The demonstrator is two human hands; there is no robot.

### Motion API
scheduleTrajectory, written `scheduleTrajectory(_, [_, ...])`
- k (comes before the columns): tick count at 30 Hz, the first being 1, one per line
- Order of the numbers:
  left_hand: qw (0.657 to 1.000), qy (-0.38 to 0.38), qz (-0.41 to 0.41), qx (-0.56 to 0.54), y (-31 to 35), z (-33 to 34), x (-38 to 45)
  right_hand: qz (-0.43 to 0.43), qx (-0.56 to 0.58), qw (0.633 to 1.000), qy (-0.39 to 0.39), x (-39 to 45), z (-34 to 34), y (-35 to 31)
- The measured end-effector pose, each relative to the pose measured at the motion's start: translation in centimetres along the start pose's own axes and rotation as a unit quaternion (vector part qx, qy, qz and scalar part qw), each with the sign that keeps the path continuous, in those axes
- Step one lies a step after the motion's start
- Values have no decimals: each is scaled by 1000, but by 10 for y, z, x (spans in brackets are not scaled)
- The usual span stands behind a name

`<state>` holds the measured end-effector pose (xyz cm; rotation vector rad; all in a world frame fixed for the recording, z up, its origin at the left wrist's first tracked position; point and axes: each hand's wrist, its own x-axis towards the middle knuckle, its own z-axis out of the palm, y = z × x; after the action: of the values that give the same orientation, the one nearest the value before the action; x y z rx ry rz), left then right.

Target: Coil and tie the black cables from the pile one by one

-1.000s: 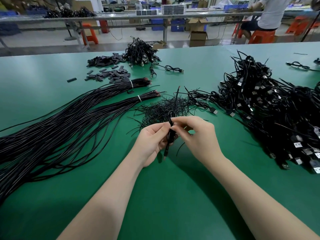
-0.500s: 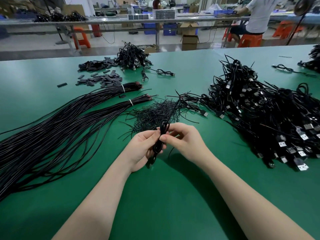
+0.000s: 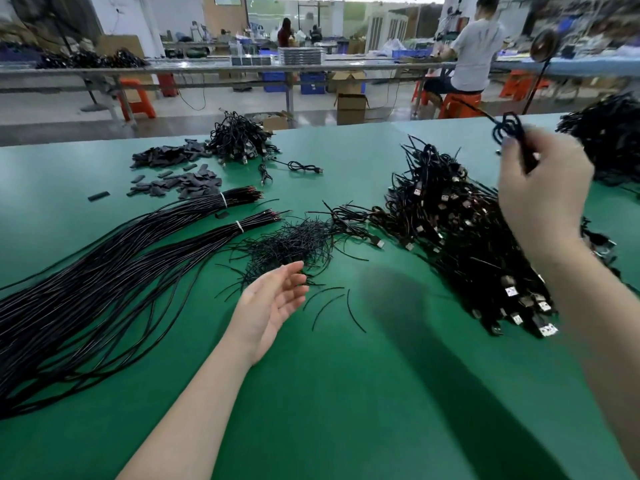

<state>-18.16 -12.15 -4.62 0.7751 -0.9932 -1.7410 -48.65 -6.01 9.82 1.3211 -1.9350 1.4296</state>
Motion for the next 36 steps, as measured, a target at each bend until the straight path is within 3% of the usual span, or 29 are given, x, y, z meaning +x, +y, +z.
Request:
scheduleTrajectory(1, [1000, 1, 2, 2, 0, 0, 0, -9, -131, 991, 6, 13, -4, 23])
scheduleTrajectory(3, [1000, 5, 4, 7, 1, 0, -1, 66, -282, 952, -97, 23, -4, 62])
scheduleTrajectory(5, [1000, 5, 7, 12, 1, 0, -2, 178, -306, 897, -267, 16, 3, 90])
scheduleTrajectory(6, [1000, 5, 9, 16, 0, 0, -2, 206, -301, 879, -305, 13, 4, 97])
scheduleTrajectory(8, [1000, 9, 17, 24, -1, 2, -3, 227, -287, 883, -294, 13, 8, 97])
scheduleTrajectory(10, [999, 31, 30, 22, -2, 3, -4, 191, -273, 916, -225, 13, 11, 81])
scheduleTrajectory(12, [997, 62, 34, -27, 2, 2, -5, 73, -219, 962, -145, 0, 20, 55])
scheduleTrajectory(14, [990, 99, 46, -88, 13, -3, -1, -41, -91, 989, -111, -31, 34, 19])
scheduleTrajectory(16, [982, 160, 80, -66, 29, -11, 8, -100, 11, 983, -153, -72, 56, -10])
scheduleTrajectory(18, [957, 247, 112, 99, 45, -24, 22, -114, 30, 968, -222, -109, 79, -21])
scheduleTrajectory(20, [873, 316, 148, 341, 59, -49, 32, -77, 37, 957, -278, -138, 97, -18])
scheduleTrajectory(23, [654, 302, 103, 686, 74, -101, 39, -15, 43, 959, -279, -151, 108, -3])
scheduleTrajectory(25, [516, 259, 60, 814, 77, -126, 38, -10, 43, 962, -269, -149, 111, 2])
scheduleTrajectory(29, [399, 185, 80, 895, 81, -142, 37, -16, 21, 955, -297, -148, 116, 5])
scheduleTrajectory(30, [403, 188, 81, 892, 83, -142, 37, -18, 20, 954, -299, -148, 116, 5])
scheduleTrajectory(35, [581, 289, 67, 758, 101, -143, 40, -8, 28, 954, -298, -147, 117, 7])
scheduleTrajectory(36, [632, 318, 84, 702, 105, -142, 39, 1, 33, 954, -298, -147, 117, 7])
